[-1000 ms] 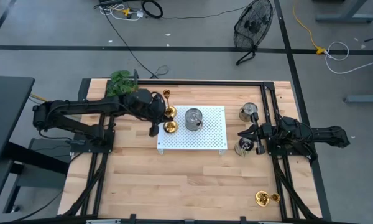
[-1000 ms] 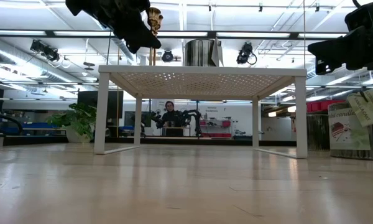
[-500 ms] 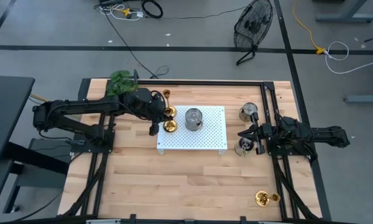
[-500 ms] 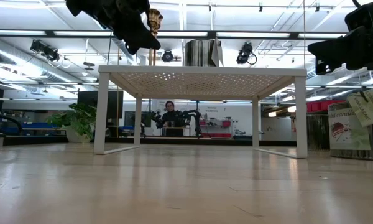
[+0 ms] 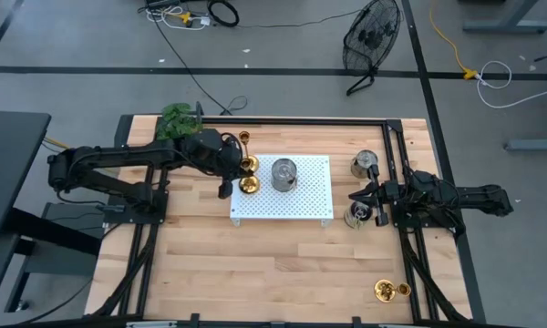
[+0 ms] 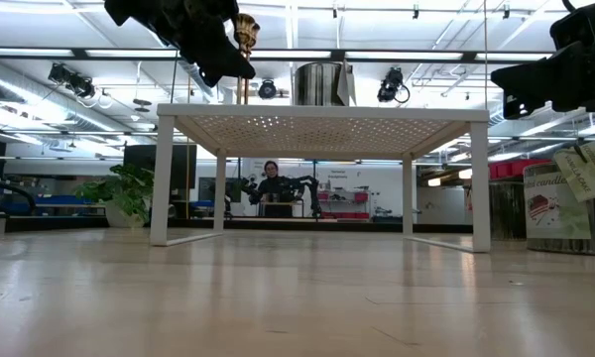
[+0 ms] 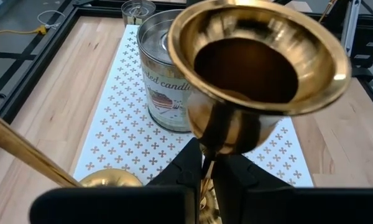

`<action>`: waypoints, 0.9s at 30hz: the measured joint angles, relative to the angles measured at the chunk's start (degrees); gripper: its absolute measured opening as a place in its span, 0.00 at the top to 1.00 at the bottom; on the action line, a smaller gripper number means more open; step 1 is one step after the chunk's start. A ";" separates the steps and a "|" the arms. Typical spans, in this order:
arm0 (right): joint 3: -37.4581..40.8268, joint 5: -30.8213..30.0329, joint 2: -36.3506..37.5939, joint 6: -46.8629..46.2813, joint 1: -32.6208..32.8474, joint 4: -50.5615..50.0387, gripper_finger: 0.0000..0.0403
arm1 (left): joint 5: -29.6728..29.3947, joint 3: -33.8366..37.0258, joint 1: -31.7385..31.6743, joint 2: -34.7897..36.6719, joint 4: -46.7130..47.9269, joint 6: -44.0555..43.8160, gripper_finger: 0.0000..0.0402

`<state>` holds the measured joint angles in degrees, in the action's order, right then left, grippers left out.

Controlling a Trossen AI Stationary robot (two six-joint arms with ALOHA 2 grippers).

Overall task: Pick & Place candle stick holders
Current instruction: Put the left golden candle holder on the shelf aligned with the other golden candle holder

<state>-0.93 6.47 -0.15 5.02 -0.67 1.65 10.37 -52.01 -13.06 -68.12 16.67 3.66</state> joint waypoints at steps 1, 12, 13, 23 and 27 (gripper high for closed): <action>0.02 0.01 0.01 0.02 0.00 0.00 0.95 | 0.00 0.00 0.00 0.00 0.02 0.02 0.92; 0.00 0.01 -0.01 0.02 0.00 0.00 0.95 | -0.24 0.37 -0.02 -0.17 2.11 0.24 0.88; 0.02 0.00 0.01 0.01 0.00 0.00 0.95 | -0.23 0.37 -0.02 -0.17 1.88 0.24 0.89; 0.00 0.01 0.01 0.00 0.02 0.00 0.95 | -0.16 0.26 -0.02 -0.14 0.88 0.44 0.89; 0.00 0.01 0.01 0.00 0.00 0.00 0.95 | -0.04 0.26 0.00 -0.13 0.85 0.43 0.89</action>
<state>-0.93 6.47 -0.15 5.02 -0.67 1.65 10.33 -51.75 -13.06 -68.25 17.52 4.09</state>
